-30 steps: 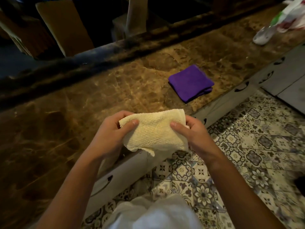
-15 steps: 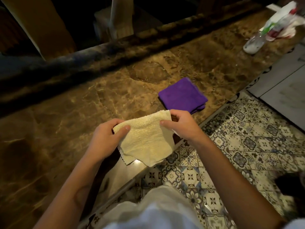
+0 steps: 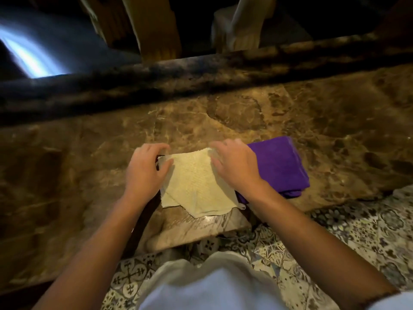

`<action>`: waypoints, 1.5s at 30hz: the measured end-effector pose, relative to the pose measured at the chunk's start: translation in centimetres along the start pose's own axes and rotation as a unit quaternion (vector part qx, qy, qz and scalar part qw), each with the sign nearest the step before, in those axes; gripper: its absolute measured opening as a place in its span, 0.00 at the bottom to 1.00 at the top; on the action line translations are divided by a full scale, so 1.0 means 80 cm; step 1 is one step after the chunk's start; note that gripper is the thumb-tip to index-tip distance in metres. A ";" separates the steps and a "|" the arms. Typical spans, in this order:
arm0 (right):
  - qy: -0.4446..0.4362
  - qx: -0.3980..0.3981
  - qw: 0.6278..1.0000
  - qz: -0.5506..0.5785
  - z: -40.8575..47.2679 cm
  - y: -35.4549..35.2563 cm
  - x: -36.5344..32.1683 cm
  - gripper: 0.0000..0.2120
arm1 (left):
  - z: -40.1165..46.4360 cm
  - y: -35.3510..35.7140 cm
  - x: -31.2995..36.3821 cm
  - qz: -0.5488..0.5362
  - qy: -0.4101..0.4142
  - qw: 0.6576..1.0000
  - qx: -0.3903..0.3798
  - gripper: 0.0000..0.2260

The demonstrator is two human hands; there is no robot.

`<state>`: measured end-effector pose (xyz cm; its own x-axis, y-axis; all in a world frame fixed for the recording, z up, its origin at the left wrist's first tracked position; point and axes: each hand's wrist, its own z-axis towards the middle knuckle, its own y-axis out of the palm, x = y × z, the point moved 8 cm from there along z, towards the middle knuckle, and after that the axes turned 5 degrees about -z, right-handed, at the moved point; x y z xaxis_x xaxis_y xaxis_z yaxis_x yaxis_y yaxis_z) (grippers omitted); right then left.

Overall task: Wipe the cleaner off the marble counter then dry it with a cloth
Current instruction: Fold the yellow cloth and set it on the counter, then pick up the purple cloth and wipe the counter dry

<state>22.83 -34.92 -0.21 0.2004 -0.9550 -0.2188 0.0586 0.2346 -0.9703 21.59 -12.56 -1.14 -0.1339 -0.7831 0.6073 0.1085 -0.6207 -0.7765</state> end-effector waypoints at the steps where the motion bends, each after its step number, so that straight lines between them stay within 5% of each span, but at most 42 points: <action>1: -0.019 -0.012 0.999 -0.040 0.001 0.005 -0.003 0.13 | -0.005 0.003 0.004 0.027 0.010 1.000 -0.004 0.14; 6: -0.079 -0.080 0.989 -0.098 -0.008 0.033 -0.003 0.18 | -0.033 0.033 0.003 0.121 -0.030 0.986 -0.111 0.21; 10: -0.083 -0.080 0.992 -0.047 -0.013 0.019 0.015 0.21 | -0.035 0.032 0.017 0.133 -0.037 0.987 -0.087 0.21; 15: 0.089 0.031 0.995 0.018 -0.027 -0.031 0.141 0.27 | -0.018 0.064 0.096 0.101 0.046 0.993 -0.049 0.22; 21: 0.214 -0.061 0.974 -0.048 -0.062 -0.012 0.255 0.38 | 0.027 0.150 0.167 0.155 0.094 0.977 -0.115 0.32; 25: 0.180 -0.040 0.983 0.002 -0.074 -0.002 0.252 0.30 | 0.042 0.176 0.189 0.132 0.131 0.975 -0.123 0.23; 29: 0.134 0.083 0.976 0.152 -0.076 -0.021 0.242 0.14 | 0.037 0.159 0.198 0.053 0.135 0.988 -0.060 0.12; 32: 0.161 0.133 0.886 0.414 -0.087 -0.041 0.241 0.03 | 0.026 0.130 0.202 -0.089 0.121 0.988 -0.025 0.09; 37: 0.165 0.117 0.755 0.624 -0.084 -0.062 0.193 0.12 | -0.002 0.072 0.193 -0.382 0.018 0.922 -0.052 0.08; 41: 0.122 0.016 0.602 0.789 -0.080 -0.064 0.106 0.17 | -0.036 0.006 0.169 -0.504 -0.020 0.864 0.003 0.10; 43: 0.107 -0.061 0.575 0.809 -0.085 -0.056 0.048 0.12 | -0.060 -0.029 0.149 -0.538 -0.034 0.842 0.024 0.11; 45: 0.091 -0.114 0.602 0.785 -0.096 -0.045 -0.007 0.11 | -0.088 -0.063 0.126 -0.551 -0.037 0.833 0.041 0.11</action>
<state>15.00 -36.62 2.64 -0.2778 0.4027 -0.8722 -0.2023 0.8630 0.4629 12.75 -17.08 7.71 -0.1364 0.2646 0.9546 0.0281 -0.9622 0.2708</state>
